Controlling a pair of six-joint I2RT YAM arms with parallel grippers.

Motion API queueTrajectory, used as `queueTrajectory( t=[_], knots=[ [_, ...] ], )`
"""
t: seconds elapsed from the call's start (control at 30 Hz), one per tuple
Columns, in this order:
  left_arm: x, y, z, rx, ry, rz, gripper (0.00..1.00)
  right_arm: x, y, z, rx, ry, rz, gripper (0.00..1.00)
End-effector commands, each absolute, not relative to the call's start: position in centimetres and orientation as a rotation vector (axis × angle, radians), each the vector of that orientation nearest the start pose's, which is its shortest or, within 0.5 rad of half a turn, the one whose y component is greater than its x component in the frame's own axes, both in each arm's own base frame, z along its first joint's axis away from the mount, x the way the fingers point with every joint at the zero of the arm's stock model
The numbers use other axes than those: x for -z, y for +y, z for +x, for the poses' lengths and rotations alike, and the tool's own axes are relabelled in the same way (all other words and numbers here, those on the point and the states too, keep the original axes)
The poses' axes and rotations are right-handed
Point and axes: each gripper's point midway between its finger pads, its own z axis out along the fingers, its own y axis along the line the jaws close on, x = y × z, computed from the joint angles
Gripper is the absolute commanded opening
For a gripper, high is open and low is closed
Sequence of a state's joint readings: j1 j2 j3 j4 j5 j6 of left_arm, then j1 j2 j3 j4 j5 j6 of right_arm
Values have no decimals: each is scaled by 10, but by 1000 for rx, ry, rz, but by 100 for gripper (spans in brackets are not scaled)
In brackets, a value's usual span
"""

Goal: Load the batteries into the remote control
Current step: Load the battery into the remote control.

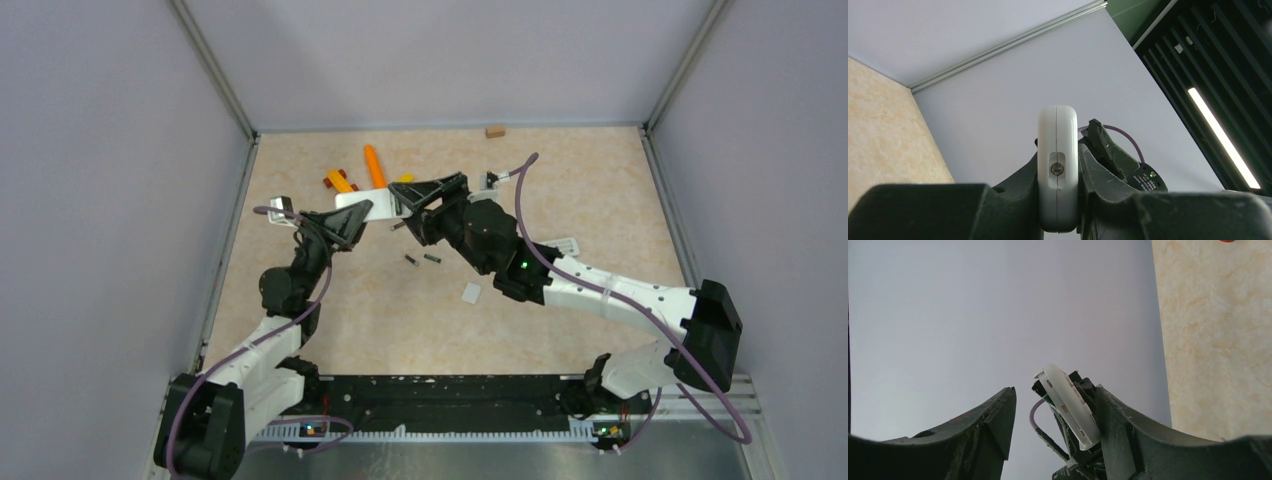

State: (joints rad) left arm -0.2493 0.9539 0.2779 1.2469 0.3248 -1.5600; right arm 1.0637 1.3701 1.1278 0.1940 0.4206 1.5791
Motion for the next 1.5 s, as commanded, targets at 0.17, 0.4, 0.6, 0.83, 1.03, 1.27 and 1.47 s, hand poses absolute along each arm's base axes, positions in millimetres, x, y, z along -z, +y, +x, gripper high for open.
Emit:
queueTrajectory(
  t=[0.17,0.4,0.6,0.83,1.03,1.27,1.47],
  knots=[
    [-361,-172,239,1769,1104,-245,0,-405,386,265,-1745,1551,878,62],
    [-361,-173,238,1766,1102,-232,0,-406,384,265,-1767,1526,879,66],
    [-360,-173,237,1765,1102,-229,0,-405,385,265,-1780,1528,883,58],
    [-361,-173,236,1785,1099,-236,0,-402,386,264,-1790,1541,882,49],
    [-364,-172,236,1787,1090,-235,0,-397,389,262,-1815,1548,893,39],
    [-365,-174,239,1808,1110,-253,0,-392,394,259,-1828,1568,851,32],
    [-365,-178,246,1825,1165,-298,0,-393,394,255,-1799,1590,760,41]
  ],
)
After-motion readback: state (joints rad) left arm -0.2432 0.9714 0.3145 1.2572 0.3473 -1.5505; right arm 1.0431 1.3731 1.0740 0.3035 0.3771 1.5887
